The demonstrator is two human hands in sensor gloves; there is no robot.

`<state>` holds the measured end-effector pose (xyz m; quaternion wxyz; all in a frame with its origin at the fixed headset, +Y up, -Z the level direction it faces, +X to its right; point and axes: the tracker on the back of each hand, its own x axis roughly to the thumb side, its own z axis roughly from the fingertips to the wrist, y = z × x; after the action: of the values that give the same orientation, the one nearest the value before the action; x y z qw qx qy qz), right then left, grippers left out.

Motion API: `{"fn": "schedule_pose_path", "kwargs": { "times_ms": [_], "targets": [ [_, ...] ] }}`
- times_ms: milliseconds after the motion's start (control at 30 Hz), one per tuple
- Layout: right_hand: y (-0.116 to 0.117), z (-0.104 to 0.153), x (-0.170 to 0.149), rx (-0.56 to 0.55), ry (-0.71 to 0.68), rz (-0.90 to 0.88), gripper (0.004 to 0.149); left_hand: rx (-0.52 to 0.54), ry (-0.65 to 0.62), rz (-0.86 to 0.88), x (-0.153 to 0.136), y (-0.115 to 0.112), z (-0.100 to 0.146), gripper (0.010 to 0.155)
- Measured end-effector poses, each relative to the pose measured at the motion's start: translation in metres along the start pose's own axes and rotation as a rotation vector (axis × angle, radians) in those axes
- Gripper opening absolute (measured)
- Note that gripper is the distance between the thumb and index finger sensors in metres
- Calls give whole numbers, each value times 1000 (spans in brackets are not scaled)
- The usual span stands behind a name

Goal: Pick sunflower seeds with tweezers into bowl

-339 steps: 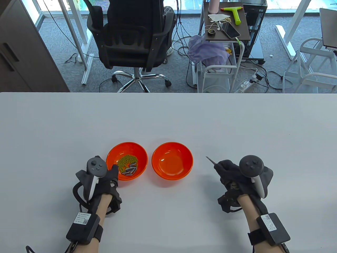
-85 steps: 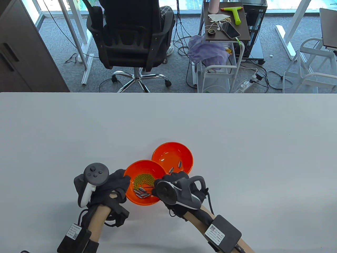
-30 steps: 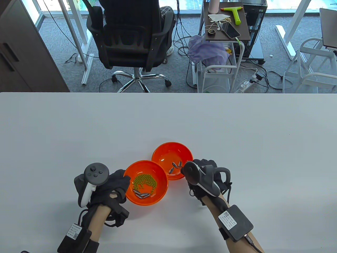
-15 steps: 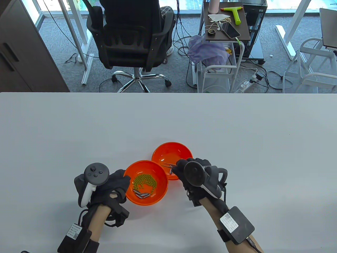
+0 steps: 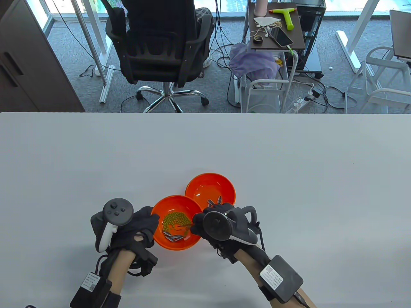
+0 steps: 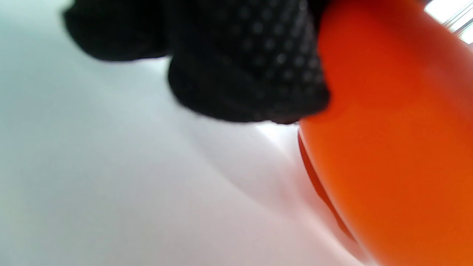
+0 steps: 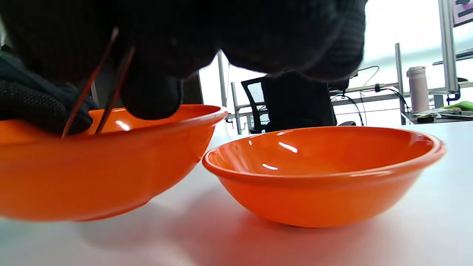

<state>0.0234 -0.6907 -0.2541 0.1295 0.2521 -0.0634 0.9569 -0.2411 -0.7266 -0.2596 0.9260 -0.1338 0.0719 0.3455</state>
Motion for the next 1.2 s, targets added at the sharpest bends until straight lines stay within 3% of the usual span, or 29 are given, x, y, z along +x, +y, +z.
{"fn": "schedule_pose_path", "kwargs": {
  "times_ms": [733,1200],
  "targets": [
    [8,3,14,-6,-96,97,38,-3,-9,-12,1,-1,0,49],
    [-7,1,-7,-89,3,23,37,-5,-5,-10,1,-1,0,49]
  ]
}}
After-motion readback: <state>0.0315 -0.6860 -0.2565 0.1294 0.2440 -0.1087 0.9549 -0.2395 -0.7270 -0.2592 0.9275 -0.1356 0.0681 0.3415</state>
